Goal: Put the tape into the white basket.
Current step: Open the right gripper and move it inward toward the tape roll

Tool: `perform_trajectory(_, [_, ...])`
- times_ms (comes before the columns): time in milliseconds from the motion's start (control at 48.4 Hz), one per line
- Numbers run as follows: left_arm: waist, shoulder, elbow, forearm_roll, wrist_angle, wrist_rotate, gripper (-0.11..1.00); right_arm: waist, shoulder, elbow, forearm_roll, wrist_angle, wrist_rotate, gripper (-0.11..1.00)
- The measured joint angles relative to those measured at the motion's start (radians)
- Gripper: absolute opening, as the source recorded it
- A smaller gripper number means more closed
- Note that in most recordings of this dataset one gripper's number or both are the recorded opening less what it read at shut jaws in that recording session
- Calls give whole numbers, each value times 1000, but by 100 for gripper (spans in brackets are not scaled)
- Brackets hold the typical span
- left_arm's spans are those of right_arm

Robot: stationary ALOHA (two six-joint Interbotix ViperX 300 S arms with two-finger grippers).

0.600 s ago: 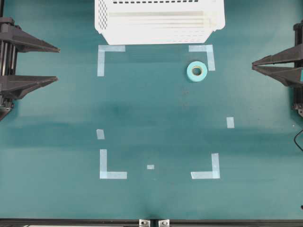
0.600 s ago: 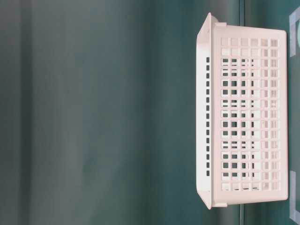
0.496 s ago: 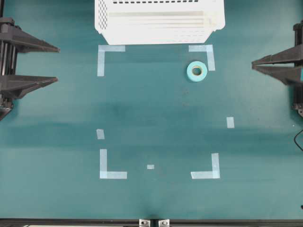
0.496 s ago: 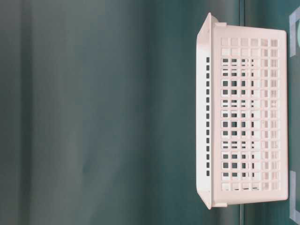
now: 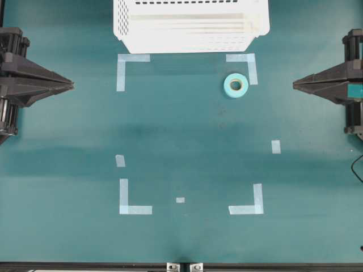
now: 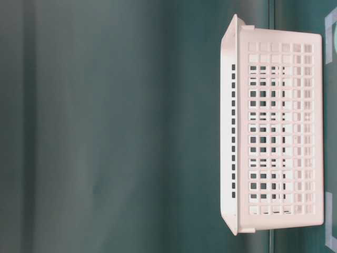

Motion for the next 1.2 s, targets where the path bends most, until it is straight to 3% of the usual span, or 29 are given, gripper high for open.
perform_trajectory(124, [0,-5,9,0,0,0,-9,0,-15,0,-2,25,89,2])
perform_trajectory(186, [0,-8,15,-2,0,0,-5,0,-21,0,-3,26,107,12])
perform_trajectory(310, [-2,-8,32,-2,0,0,11,0,-23,0,-3,41,114,44])
perform_trajectory(455, [-2,-9,55,-2,0,0,44,0,-12,-3,-3,81,132,86])
perform_trajectory(517, [-2,-8,63,-2,0,0,44,0,0,-9,-3,94,146,96])
perform_trajectory(662, [-2,-9,84,-2,3,0,41,0,28,-35,-2,123,195,96])
perform_trajectory(868, [-2,-11,141,-2,41,0,31,0,123,-78,-2,212,341,96])
perform_trajectory(1055, [-2,-11,189,-2,44,0,31,0,249,-114,-2,255,453,96])
perform_trajectory(1199, [-2,-11,212,-2,49,0,30,6,337,-166,-2,288,492,96])
